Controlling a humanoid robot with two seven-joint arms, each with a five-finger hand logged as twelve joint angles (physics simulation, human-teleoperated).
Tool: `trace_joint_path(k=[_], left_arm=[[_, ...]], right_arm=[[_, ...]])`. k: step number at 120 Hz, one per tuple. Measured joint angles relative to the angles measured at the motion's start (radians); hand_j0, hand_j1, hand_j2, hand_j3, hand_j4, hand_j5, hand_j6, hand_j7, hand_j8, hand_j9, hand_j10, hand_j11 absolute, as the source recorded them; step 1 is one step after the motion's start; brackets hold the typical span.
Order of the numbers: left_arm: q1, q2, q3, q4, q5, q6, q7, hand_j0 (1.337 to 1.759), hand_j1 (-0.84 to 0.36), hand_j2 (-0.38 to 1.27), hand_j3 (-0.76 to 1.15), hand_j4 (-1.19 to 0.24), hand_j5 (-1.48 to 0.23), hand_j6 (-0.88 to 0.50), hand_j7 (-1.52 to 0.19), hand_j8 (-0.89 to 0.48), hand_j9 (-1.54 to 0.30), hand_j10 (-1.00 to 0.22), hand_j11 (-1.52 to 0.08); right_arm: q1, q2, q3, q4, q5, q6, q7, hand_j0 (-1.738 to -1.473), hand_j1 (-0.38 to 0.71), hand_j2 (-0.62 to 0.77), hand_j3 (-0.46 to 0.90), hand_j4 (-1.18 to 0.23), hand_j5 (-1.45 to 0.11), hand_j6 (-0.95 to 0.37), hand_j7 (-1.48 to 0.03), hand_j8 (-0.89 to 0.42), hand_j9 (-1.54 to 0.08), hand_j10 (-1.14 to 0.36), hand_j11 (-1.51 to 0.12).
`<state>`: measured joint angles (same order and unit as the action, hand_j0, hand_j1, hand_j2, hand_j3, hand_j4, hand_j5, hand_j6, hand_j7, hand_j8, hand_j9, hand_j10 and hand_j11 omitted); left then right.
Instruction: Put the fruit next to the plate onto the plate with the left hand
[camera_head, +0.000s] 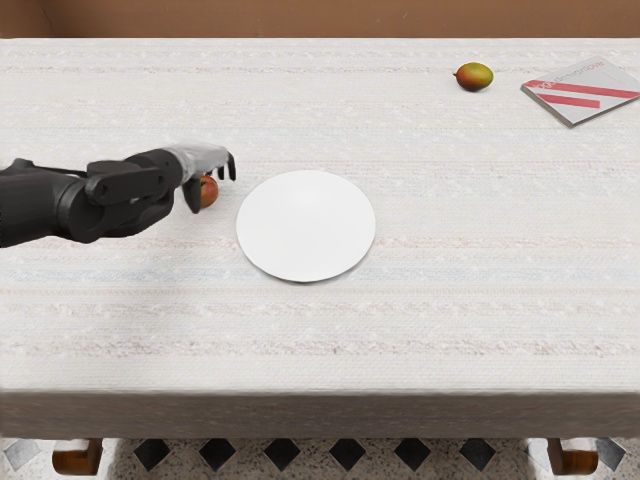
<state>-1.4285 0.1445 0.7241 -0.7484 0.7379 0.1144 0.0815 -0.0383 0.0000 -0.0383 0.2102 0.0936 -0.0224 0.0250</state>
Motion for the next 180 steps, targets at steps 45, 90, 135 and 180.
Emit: trace_joint_path(k=[45,90,135,180], left_arm=[[0.02,-0.006,0.002,0.021,0.001,0.002,-0.003,1.657,-0.27,0.18,0.0,-0.54,-0.7,-0.54,-0.7,-0.46,-0.71,-0.54,-0.71],[0.045,-0.027,0.004,0.066,0.008,0.004,-0.001,1.66,-0.28,0.03,0.38,-0.79,-0.94,-0.52,-0.97,-0.34,-1.0,-0.46,-1.01],[0.041,-0.027,0.007,0.069,0.002,-0.011,-0.001,1.643,-0.27,0.03,0.31,-0.86,-1.11,-0.57,-1.12,-0.34,-1.13,-0.43,-1.16],[-0.061,-0.01,0.034,-0.011,-0.005,-0.066,0.0,1.645,-0.42,0.49,0.05,-0.8,-1.27,-0.51,-1.21,-0.29,-1.17,-0.39,-1.21]], right_arm=[[0.0,0.0,0.0,0.0,0.0,0.0,0.0,-1.658,-0.31,-0.01,0.0,-0.03,-0.04,-0.03,-0.04,-0.03,-0.04,-0.03,-0.04],[0.0,0.0,0.0,0.0,0.0,0.0,0.0,-1.658,-0.31,-0.01,0.0,-0.03,-0.04,-0.03,-0.04,-0.03,-0.04,-0.03,-0.04],[0.0,0.0,0.0,0.0,0.0,0.0,0.0,-1.658,-0.31,-0.01,0.0,-0.03,-0.04,-0.03,-0.04,-0.03,-0.04,-0.03,-0.04],[0.0,0.0,0.0,0.0,0.0,0.0,0.0,-1.658,-0.31,-0.01,0.0,-0.03,-0.04,-0.03,-0.04,-0.03,-0.04,-0.03,-0.04]])
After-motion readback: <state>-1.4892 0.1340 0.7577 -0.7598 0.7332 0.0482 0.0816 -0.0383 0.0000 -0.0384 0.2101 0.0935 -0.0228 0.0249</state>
